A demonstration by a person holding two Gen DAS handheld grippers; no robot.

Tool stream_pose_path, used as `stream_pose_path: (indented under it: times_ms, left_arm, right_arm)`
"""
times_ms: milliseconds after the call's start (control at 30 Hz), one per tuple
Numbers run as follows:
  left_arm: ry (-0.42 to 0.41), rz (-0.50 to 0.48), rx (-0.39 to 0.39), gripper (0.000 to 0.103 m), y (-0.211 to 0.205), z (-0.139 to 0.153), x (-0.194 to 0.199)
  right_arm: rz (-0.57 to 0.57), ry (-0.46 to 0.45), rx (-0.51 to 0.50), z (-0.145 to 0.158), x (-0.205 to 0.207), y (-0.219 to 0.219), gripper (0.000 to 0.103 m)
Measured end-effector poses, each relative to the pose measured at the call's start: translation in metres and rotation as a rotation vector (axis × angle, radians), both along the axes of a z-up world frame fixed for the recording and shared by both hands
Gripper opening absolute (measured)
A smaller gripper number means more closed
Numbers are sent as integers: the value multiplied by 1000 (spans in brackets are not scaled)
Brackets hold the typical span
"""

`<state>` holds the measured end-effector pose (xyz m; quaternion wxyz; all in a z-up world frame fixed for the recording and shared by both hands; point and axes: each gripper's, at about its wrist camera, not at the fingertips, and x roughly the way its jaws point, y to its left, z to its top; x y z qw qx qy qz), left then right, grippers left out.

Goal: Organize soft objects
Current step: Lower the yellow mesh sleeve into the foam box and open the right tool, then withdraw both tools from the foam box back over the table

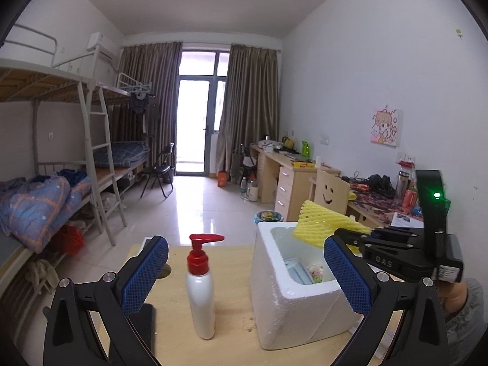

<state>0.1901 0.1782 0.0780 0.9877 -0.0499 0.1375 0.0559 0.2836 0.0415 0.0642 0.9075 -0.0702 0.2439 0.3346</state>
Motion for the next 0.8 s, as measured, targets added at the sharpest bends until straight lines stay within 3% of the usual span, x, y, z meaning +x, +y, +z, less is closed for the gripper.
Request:
stream_pose_path:
  times_ms: [100,167,233,333,400,667,800]
  left_arm:
    - [4,3,9,102,3,-2,-4]
    - [5,6,15,102,3,-2,-7]
    - [10,3,19,102,1,-2,-8]
    - [11,8,21,102,-1,0,-11]
    - [13,5,25,102,-2,0,-12]
    - [18,-18,23,102,-15,1,-18]
    - [20,-32,19,102,-27,3,-25]
  right_arm:
    - [-16,20,-4,-2,4,2,14]
    - [-17,23,-2,-3,4,4,28]
    - [-26,26,8,-2,4,3,49]
    - [-41,16,16,0,2,1,69]
    - [-57,0,13,1,-1,-1,77]
    - [-42,-18,11,9,-25,-12,86]
    - [-35,-36,29,18,-42,-24,96]
